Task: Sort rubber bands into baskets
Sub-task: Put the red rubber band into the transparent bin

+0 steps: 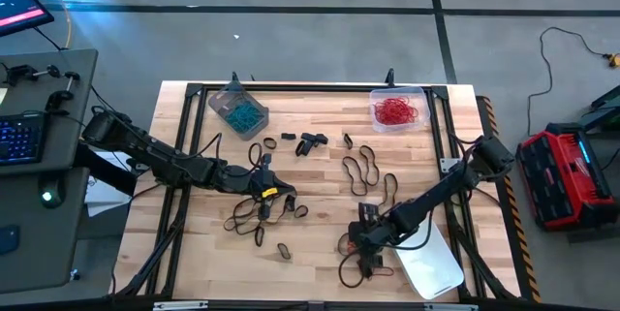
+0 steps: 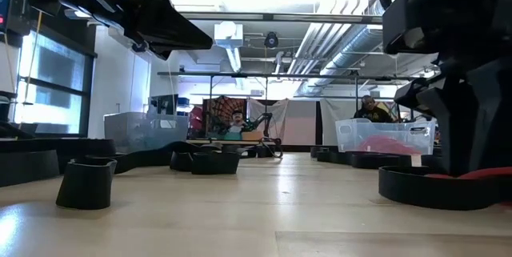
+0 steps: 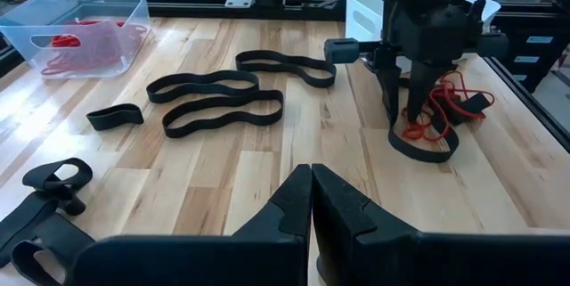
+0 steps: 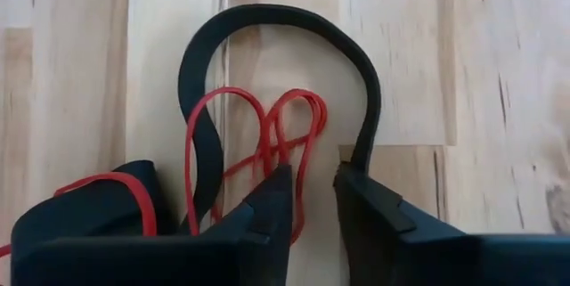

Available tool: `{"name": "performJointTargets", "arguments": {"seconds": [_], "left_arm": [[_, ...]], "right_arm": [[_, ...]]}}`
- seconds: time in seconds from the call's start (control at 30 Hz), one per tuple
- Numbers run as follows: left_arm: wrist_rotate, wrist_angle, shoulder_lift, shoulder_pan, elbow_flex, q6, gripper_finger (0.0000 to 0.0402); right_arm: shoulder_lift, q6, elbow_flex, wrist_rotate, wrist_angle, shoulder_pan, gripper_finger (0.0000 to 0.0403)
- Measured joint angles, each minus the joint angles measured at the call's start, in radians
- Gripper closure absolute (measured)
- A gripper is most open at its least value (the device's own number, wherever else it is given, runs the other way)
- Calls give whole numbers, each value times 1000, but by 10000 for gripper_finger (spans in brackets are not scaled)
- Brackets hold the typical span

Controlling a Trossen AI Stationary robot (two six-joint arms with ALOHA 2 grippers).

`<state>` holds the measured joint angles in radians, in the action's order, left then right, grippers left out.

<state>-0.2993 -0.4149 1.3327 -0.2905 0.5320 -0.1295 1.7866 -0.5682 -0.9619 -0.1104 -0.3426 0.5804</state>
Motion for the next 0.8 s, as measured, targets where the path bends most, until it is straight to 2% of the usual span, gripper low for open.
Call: {"name": "performJointTargets", "arguments": {"seconds": [0.13, 0.2, 0.4, 0.8], "left_arm": [[0, 0, 0, 0, 0, 0, 398], [0, 0, 0, 0, 0, 0, 398], [0, 0, 0, 0, 0, 0, 398], [0, 3, 0, 0, 0, 0, 398]], "right_arm": [[0, 3, 0, 0, -19, -1, 382], [0, 9, 0, 0, -24, -1, 396], [-25, -7, 1, 1, -42, 0, 401], [-175, -16, 1, -106, -88, 5, 402]]}}
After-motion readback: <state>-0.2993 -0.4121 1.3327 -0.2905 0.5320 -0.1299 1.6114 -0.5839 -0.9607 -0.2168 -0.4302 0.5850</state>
